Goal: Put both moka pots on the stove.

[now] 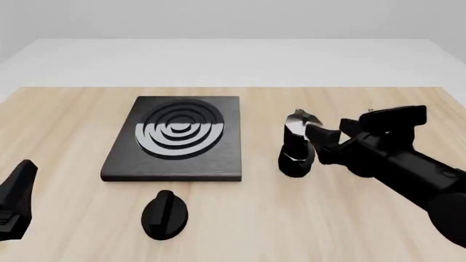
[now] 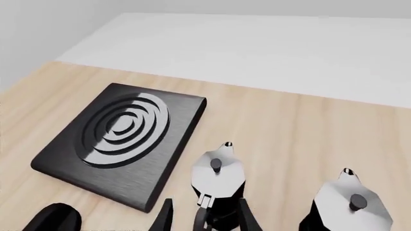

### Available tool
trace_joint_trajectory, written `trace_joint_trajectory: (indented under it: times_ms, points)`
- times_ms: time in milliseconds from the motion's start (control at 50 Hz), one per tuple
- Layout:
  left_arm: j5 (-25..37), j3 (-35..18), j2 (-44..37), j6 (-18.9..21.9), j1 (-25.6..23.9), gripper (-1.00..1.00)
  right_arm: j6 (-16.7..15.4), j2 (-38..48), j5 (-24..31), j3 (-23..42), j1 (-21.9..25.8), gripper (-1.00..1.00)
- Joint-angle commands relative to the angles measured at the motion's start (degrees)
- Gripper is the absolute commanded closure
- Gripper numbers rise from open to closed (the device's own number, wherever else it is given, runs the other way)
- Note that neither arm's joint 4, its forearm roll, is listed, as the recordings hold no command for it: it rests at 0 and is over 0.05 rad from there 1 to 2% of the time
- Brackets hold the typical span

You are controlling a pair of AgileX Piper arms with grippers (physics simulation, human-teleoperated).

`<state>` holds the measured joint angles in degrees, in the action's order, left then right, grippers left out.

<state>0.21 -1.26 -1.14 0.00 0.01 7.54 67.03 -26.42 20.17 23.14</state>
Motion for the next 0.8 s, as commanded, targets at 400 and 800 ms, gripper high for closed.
trace_joint_trajectory:
  times_ms: [400,800]
  points:
    - [0.0,0.0,0.01,0.0,-0.01,-1.0,1.3,6.34,-4.26,-0.31,0.11,-1.0]
    - [0.0,0.0,0.0,0.0,0.0,-1.0,2.55,11.03,-6.29,0.46,0.09,-1.0]
